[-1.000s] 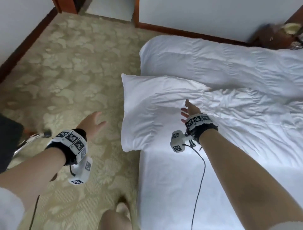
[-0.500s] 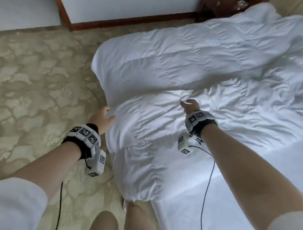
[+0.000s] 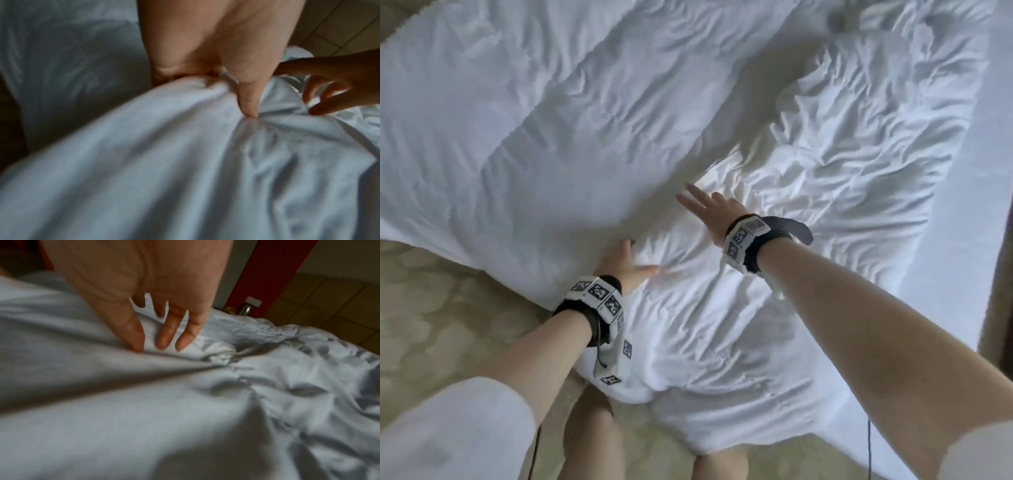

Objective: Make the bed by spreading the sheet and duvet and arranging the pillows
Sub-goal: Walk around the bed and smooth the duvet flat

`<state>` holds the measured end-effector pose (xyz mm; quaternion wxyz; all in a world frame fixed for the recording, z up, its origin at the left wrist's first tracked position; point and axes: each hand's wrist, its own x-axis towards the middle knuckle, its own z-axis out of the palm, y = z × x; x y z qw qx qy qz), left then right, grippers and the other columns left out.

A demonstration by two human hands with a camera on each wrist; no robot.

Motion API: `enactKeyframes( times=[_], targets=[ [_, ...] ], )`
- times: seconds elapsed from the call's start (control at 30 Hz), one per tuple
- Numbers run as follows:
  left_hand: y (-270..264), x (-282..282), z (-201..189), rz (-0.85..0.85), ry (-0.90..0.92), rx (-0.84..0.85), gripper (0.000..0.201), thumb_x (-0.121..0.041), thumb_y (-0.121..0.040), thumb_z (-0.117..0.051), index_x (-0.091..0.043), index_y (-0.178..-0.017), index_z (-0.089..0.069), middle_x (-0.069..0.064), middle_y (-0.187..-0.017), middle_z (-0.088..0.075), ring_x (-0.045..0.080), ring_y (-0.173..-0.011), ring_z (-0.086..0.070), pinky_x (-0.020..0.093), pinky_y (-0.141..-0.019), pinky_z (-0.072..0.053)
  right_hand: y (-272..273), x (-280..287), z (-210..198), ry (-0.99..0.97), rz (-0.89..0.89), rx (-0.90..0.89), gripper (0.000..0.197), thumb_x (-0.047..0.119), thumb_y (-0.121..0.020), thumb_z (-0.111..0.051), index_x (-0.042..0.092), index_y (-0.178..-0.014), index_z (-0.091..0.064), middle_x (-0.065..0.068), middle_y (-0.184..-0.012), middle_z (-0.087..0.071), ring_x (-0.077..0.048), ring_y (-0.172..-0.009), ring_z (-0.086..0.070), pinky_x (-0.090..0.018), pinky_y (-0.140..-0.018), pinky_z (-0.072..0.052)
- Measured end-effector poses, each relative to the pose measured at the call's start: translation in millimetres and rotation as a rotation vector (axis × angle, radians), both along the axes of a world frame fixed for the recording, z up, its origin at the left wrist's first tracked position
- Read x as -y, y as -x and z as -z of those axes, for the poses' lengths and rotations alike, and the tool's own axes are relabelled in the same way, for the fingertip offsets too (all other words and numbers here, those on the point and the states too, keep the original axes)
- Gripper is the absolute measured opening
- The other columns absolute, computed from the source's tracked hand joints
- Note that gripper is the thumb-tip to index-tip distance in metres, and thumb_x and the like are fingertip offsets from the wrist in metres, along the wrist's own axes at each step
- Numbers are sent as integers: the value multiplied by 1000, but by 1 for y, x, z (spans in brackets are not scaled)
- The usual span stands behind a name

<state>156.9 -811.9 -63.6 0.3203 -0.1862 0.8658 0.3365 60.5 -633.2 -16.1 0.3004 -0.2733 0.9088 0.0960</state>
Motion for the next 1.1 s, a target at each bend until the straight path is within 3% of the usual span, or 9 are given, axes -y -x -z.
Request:
enactKeyframes(
  times=[0.07, 0.13, 0.27, 0.43, 0.7, 0.87, 0.97, 1.03, 1.1],
  targets=[
    [8, 13, 11, 128, -45, 32, 53, -39, -82, -65, -7, -121, -50, 13, -124, -58, 30, -113, -56, 29, -90, -42, 6, 19, 20, -39, 160, 161, 86, -5, -82, -53, 29, -149, -11, -4, -155, -17, -31, -132, -37, -44, -104, -38],
    [16, 30, 13, 288, -52, 44, 40, -39, -87, -58, -9, -113, -55, 11, -115, -63, 28, -107, -59, 27, -81, -40, 5, 34, 28, -60, 283, 221, 51, 9, -92, -46, 21, -140, -35, -10, -142, -41, -33, -124, -48, -37, -99, -41],
    [29, 66, 10, 501, -85, 78, 37, -44, -88, -54, -13, -106, -60, 8, -105, -67, 27, -102, -62, 28, -78, -42, -8, 58, 19, -55, 538, 171, 33, 11, -91, -39, 20, -121, -52, -12, -123, -59, -31, -110, -57, -34, -90, -46],
    [32, 84, -25, 585, -76, -13, 43, -45, -89, -54, -17, -58, -43, -1, -57, -48, 22, -60, -51, 29, -54, -32, -8, 87, -32, 126, 716, -96, 37, 2, -82, -44, 22, -109, -59, -1, -111, -64, -24, -106, -58, -34, -95, -34],
    [33, 144, -124, 477, -128, -273, 52, -36, -90, -56, -18, -49, -30, -2, -45, -34, 14, -44, -38, 26, -48, -27, -17, 153, -144, 353, 699, -379, 37, 1, -81, -45, 21, -107, -62, 2, -112, -63, -21, -107, -55, -32, -93, -34],
    [-28, 220, -139, 325, -96, -272, 42, -37, -88, -59, -13, -59, -41, 0, -51, -44, 20, -51, -51, 28, -52, -33, -70, 221, -167, 449, 558, -303, 39, 0, -84, -44, 18, -116, -59, -3, -120, -56, -25, -109, -54, -34, -95, -40],
    [-83, 262, -127, 486, 77, -48, 19, -34, -89, -59, -17, -95, -52, 3, -88, -59, 28, -91, -61, 26, -69, -38, -121, 248, -143, 415, 538, -13, 51, 0, -87, -47, 20, -133, -45, -7, -142, -32, -30, -116, -53, -35, -97, -44],
    [-112, 293, -133, 474, 128, 17, 47, -36, -89, -58, -18, -129, -43, 7, -119, -58, 25, -109, -56, 26, -84, -40, -143, 258, -139, 386, 553, 18, 53, 5, -90, -49, 20, -140, -37, -8, -147, -24, -31, -117, -53, -34, -96, -43],
    [-124, 322, -149, 363, 111, -38, 57, -34, -90, -57, -17, -140, -35, 10, -129, -55, 26, -118, -53, 27, -92, -39, -147, 266, -151, 362, 577, 12, 50, 12, -94, -49, 17, -141, -36, -11, -146, -27, -31, -121, -51, -31, -97, -42]
  ],
)
